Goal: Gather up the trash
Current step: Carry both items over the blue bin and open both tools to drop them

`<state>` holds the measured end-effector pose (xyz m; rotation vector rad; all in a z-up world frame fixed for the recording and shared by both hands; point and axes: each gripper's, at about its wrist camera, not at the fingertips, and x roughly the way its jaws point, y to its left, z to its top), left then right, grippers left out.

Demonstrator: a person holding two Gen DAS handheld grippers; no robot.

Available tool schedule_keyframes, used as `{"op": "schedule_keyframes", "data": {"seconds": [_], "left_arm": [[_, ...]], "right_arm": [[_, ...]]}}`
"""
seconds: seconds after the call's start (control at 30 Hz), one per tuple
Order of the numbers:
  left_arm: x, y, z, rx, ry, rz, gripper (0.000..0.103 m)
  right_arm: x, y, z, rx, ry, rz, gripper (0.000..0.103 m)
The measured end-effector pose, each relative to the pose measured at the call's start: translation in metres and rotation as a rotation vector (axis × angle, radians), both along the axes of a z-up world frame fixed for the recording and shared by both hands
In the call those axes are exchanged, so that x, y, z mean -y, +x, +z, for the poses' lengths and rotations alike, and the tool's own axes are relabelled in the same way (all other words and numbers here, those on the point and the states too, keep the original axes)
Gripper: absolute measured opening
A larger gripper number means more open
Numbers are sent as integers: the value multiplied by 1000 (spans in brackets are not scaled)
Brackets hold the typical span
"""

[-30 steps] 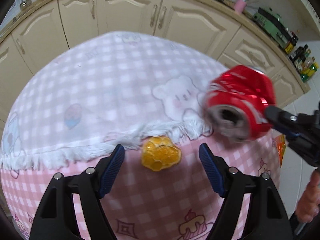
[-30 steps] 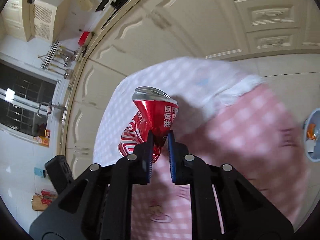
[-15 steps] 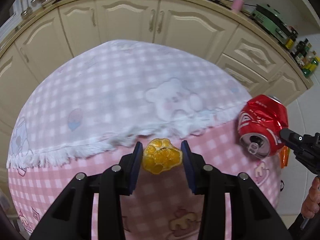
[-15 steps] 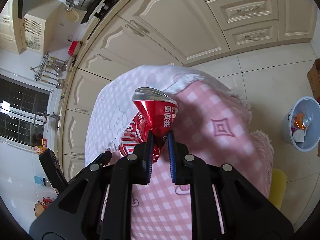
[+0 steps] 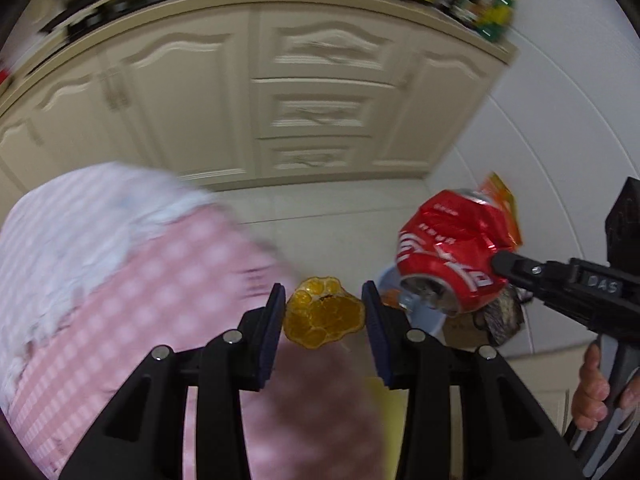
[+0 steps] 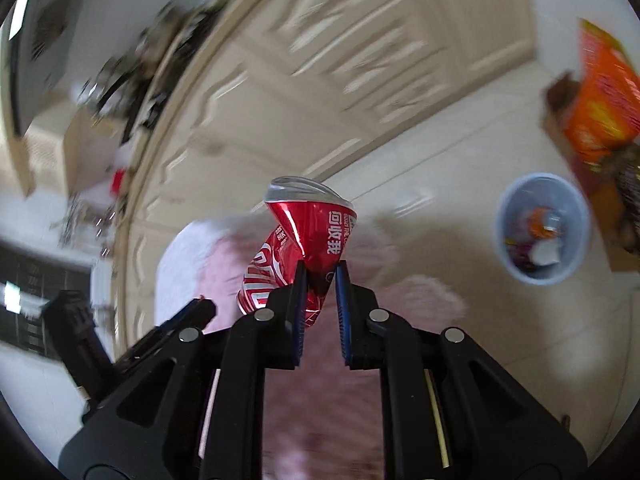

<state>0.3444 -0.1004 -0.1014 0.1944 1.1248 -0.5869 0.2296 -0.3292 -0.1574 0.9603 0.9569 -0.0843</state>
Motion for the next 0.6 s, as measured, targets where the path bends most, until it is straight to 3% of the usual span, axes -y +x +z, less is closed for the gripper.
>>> {"op": "schedule_keyframes", "data": {"seconds": [0.17, 0.3, 0.43, 0.5, 0.53, 0.57, 0.6], "left_arm": [[110, -34, -25, -55, 42, -207, 39], [171, -56, -54, -91, 103, -315, 39], [214, -66, -81, -113, 167, -378, 39], [228, -67, -94, -119, 197, -385, 39], [232, -66, -98, -124, 207, -385, 39], [237, -65, -105, -131, 223, -381, 39], [243, -62, -109, -136, 233, -376, 39]], "right_arm": [[60, -36, -41, -143, -63, -129, 14], [98, -49, -85, -246, -45, -171, 14], [122, -51, -114, -269, 6, -165, 18], [135, -51, -123, -270, 39, -167, 32], [143, -54, -124, -273, 31, -182, 64], [150, -58, -123, -265, 18, -202, 74], [157, -64, -122, -266, -4, -227, 74]]}}
